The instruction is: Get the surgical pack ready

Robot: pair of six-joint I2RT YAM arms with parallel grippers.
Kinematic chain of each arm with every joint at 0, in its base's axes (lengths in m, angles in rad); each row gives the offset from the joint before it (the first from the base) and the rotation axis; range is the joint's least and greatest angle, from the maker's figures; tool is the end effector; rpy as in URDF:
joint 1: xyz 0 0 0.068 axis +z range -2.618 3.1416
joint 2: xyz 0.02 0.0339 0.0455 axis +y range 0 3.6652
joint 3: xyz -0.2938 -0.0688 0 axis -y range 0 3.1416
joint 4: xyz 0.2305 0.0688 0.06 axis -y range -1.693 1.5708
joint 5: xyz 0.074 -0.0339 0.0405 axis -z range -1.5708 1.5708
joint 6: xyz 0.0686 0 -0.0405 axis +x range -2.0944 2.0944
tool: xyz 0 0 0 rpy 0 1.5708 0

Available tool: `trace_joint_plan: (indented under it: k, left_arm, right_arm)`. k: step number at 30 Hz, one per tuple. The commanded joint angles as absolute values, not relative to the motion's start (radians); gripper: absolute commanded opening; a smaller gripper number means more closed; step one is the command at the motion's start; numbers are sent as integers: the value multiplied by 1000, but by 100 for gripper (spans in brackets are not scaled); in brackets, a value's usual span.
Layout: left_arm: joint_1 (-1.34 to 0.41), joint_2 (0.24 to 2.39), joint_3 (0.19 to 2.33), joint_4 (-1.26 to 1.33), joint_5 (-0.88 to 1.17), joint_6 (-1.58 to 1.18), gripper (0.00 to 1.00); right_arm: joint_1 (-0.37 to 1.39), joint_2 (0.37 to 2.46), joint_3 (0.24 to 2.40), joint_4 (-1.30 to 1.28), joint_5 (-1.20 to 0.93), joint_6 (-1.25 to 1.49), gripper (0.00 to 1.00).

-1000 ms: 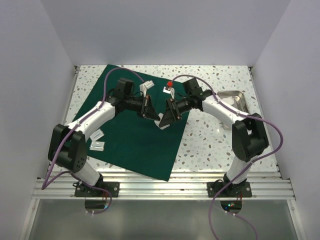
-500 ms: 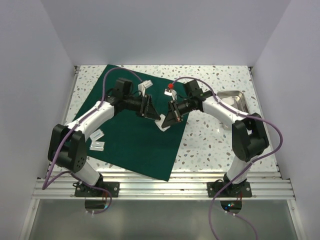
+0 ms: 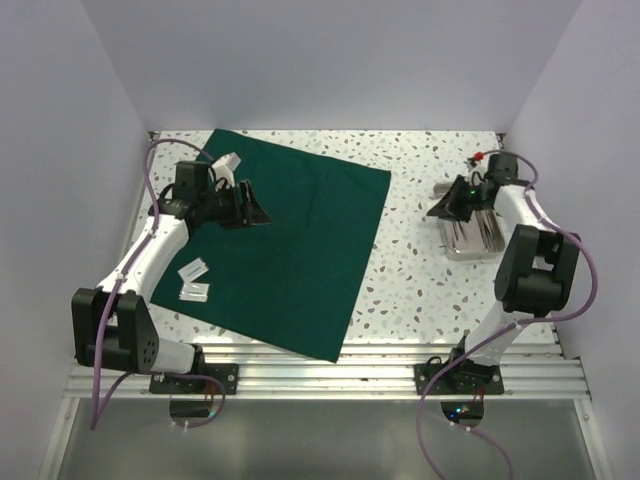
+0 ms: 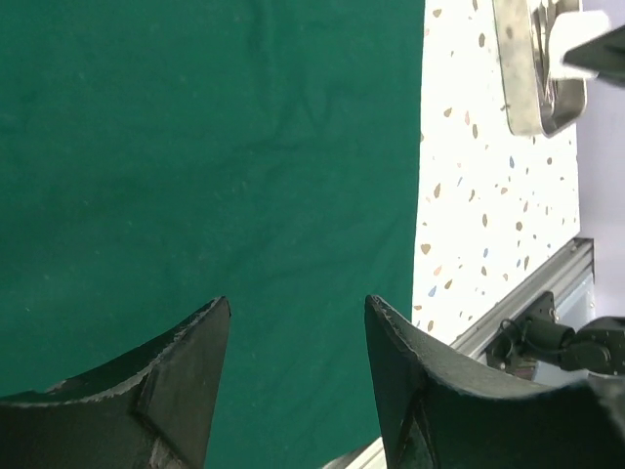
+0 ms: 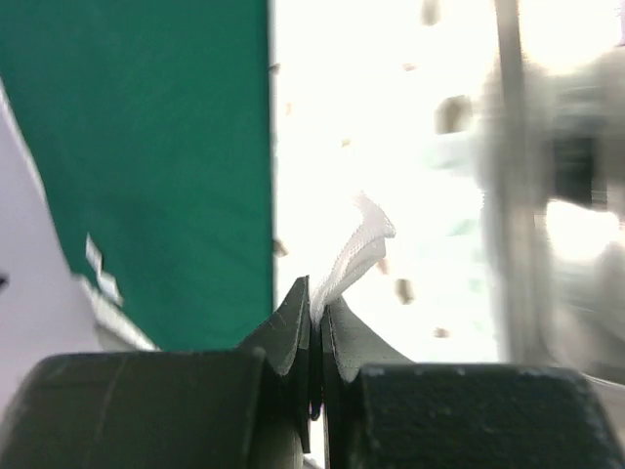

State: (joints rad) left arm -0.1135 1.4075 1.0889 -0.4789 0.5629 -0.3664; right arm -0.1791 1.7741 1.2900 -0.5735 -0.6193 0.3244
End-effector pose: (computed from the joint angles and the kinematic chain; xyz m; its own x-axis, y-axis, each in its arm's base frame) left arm 0.2961 -0.0706 0.2937 -0.8308 -0.2102 -0.5153 0.1805 0.7741 -0.6068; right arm 0.3761 -0.0276 0.2339 -0.8557 0.4187 -0.3042 0.1449 0.7581 0.6358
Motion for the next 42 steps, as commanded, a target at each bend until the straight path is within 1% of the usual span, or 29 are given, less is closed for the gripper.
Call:
trace_joint_plan:
  k: [1,4,5,10,14,19,20,24,25,26,27,28,31,34,37,38,40,41,42]
  left_arm:
    - [-117,1381,1042,-439,586,-382,61]
    - [-117,1385,1069,-495,531,-339,61]
    - [-117,1385,1074,-514,516,-334,61]
    - [-117,1382,1085,-541,454,-328,61]
    - [-117,1388,1092,-563,433,-331,61]
    - [-117,1419,1132,-633,322,-331,60]
    - [-117,1428,1140,-641,292,-331,60]
    - [-117,1430,1134,-663,230,-351,61]
    - [-117,1427,1134,-667,221,-356,62]
    - [-117,1425,1131,-669,203,-363,62]
    - [-117,1425,1131,-673,193,-368,62]
    - [-117,1424,1132,-676,181,-373,63]
    - [-117,1430,1132,-690,132,-394,63]
    - [-117,1453,1143,-722,58,-411,63]
    - [-110,1459,1154,-761,-47,-419,64]
    - [-103,1459,1155,-767,-87,-417,64]
    - [-92,1476,1169,-799,-132,-417,64]
    - [-83,1486,1173,-813,-171,-419,64]
    - [-78,1496,1180,-842,-193,-423,64]
  right_arm:
    - [-244,1730,1295,-586,-552,298,0]
    - [-284,1772,1316,-594,-594,226,0]
    - [-291,1778,1316,-588,-577,212,0]
    - [-363,1864,1325,-563,-603,198,0]
    - [-382,1955,1331,-577,-597,186,0]
    - [-383,1979,1344,-603,-483,199,0]
    - [-383,1976,1345,-610,-473,207,1]
    - [-382,1945,1359,-672,-367,236,29]
    - [-380,1930,1365,-687,-326,256,42]
    - [-379,1913,1367,-715,-313,262,46]
    - [-376,1875,1374,-736,-287,270,56]
    - [-373,1855,1377,-761,-220,282,59]
    - [-362,1777,1381,-840,-120,299,71]
    - [-347,1688,1381,-887,-55,311,74]
    - [-269,1625,1405,-903,-52,324,75]
    - [-193,1617,1417,-905,-52,328,75]
    - [-106,1609,1446,-882,-86,339,75]
    - [-24,1617,1460,-871,-101,342,74]
    - [23,1626,1489,-868,-118,347,73]
